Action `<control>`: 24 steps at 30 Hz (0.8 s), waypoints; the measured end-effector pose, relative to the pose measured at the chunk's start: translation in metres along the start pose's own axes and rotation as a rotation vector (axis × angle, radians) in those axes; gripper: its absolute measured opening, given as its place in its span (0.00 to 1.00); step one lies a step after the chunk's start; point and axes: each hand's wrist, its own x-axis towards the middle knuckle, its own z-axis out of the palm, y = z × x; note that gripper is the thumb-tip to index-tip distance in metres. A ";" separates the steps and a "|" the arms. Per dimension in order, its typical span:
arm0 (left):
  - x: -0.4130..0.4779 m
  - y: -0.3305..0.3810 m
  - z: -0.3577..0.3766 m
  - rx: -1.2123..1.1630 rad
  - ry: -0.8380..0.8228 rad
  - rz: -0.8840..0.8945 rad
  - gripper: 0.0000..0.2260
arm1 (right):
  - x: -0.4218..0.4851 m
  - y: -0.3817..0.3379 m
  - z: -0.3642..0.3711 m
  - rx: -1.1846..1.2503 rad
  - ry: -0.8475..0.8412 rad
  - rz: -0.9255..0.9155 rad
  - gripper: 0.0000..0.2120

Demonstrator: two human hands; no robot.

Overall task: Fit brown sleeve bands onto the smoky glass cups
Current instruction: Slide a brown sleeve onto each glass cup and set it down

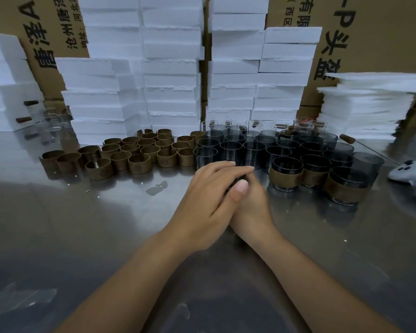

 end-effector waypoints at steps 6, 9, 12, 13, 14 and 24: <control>0.000 0.000 0.000 -0.019 0.044 0.051 0.19 | 0.000 -0.004 0.002 0.131 0.074 0.055 0.17; 0.000 -0.002 -0.001 -0.021 0.065 0.030 0.19 | 0.002 -0.003 0.002 0.127 0.147 0.085 0.16; 0.000 -0.005 -0.001 -0.022 0.094 -0.001 0.19 | 0.003 -0.002 0.000 0.139 0.186 0.094 0.17; 0.000 -0.006 -0.001 -0.021 0.105 -0.009 0.19 | 0.003 -0.003 -0.001 0.135 0.193 0.096 0.18; -0.001 -0.008 -0.001 -0.022 0.114 -0.017 0.19 | 0.003 -0.005 -0.001 0.132 0.198 0.098 0.18; 0.001 -0.015 -0.007 -0.270 0.083 -0.298 0.13 | 0.002 -0.010 0.000 0.158 0.183 0.096 0.23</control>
